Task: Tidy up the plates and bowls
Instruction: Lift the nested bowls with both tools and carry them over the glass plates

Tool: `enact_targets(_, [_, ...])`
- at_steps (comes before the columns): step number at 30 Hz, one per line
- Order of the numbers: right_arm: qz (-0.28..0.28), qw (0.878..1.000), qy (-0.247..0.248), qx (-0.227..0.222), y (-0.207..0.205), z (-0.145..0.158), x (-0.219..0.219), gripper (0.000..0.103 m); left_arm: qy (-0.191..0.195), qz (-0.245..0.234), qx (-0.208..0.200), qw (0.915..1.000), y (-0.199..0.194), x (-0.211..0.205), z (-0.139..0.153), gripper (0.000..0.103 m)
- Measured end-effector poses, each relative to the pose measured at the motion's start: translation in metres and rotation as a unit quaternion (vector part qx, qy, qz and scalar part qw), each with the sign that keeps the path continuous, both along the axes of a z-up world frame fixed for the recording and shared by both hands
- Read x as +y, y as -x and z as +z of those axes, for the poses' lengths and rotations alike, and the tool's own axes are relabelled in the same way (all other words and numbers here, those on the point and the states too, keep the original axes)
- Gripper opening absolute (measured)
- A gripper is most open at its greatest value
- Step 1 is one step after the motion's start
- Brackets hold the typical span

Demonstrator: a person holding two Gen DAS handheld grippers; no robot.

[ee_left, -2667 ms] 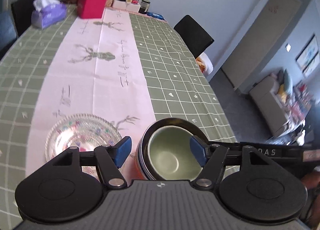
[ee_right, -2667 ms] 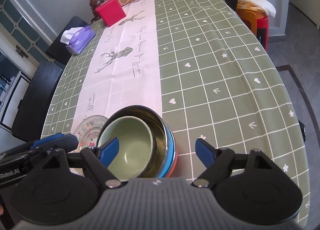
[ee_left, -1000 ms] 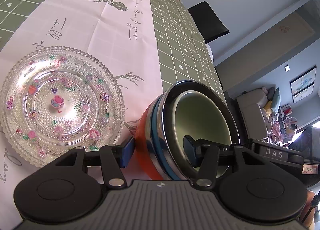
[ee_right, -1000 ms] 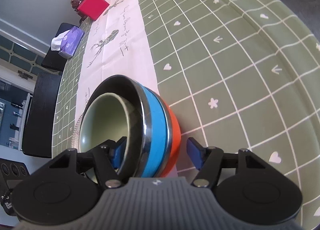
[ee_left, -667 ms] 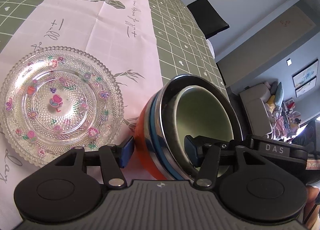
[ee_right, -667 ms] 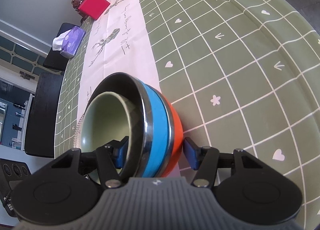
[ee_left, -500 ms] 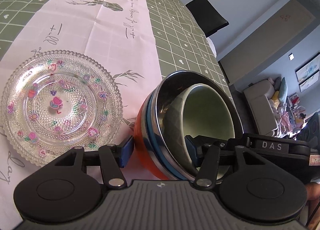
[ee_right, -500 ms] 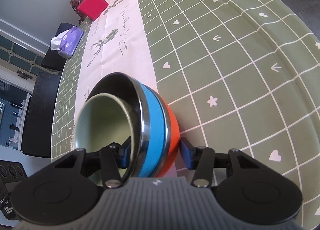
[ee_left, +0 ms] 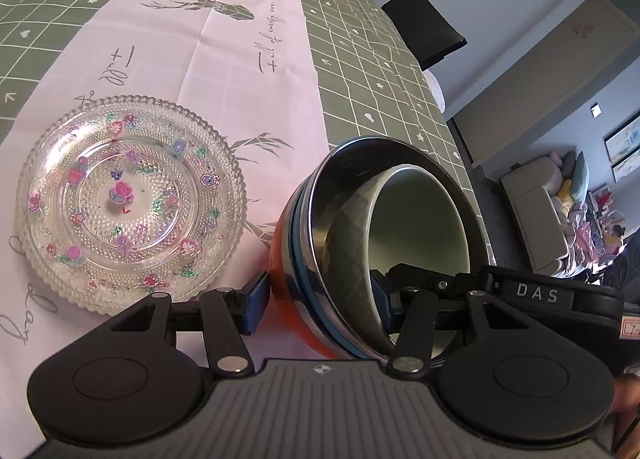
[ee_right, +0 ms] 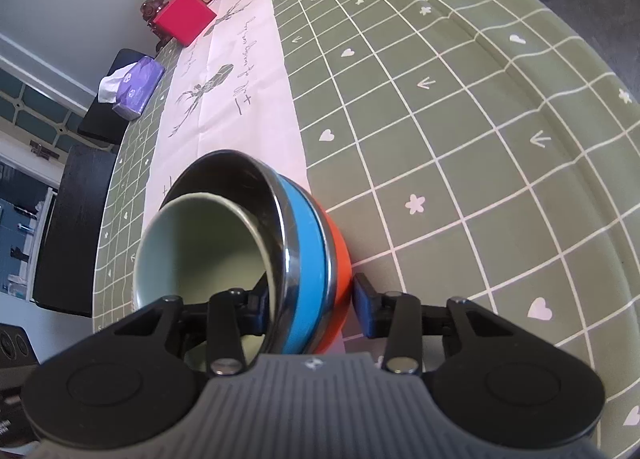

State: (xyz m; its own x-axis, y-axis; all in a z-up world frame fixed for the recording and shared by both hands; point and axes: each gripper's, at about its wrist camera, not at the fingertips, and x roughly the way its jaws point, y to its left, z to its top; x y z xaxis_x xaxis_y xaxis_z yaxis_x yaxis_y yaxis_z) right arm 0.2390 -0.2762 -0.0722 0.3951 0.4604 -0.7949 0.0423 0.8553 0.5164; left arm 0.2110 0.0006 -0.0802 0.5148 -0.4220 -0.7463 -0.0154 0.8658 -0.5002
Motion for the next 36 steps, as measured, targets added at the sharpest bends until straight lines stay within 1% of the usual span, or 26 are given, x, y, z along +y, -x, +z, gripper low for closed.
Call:
enact_targets(5, [-0.004, 1.0, -0.014, -0.015, 0.004, 0.009, -0.003, 0.04, -0.003, 0.006, -0.02, 0.9998, 0.005, 0.001, 0.015, 0.06])
enact_targets(10, [-0.001, 0.999, -0.024, -0.029, 0.005, 0.02, 0.002, 0.04, -0.021, 0.008, -0.035, 0.9991, 0.008, 0.003, 0.031, 0.058])
enact_targets(13, [0.007, 0.999, -0.025, -0.04, 0.005, 0.026, 0.01, 0.04, -0.033, 0.011, -0.039, 0.9986, 0.009, 0.009, 0.039, 0.057])
enact_targets(17, [0.018, 0.998, -0.026, -0.055, 0.003, 0.034, 0.027, 0.039, -0.036, 0.023, -0.042, 0.9982, 0.011, 0.023, 0.048, 0.057])
enact_targets(21, [0.03, 0.997, -0.037, -0.053, -0.004, 0.038, 0.046, 0.039, -0.046, 0.037, -0.046, 0.9972, 0.013, 0.039, 0.056, 0.057])
enact_targets(27, [0.057, 0.997, -0.037, -0.046, -0.014, 0.039, 0.081, 0.039, -0.054, 0.056, -0.028, 0.9966, 0.011, 0.069, 0.061, 0.057])
enact_targets(30, [0.064, 0.996, -0.036, -0.04, -0.02, 0.039, 0.098, 0.039, -0.063, 0.052, -0.01, 0.9966, 0.005, 0.082, 0.061, 0.057])
enact_targets(36, [0.079, 0.996, -0.023, -0.024, -0.031, 0.034, 0.124, 0.038, -0.059, 0.054, 0.018, 0.9967, -0.007, 0.105, 0.052, 0.057])
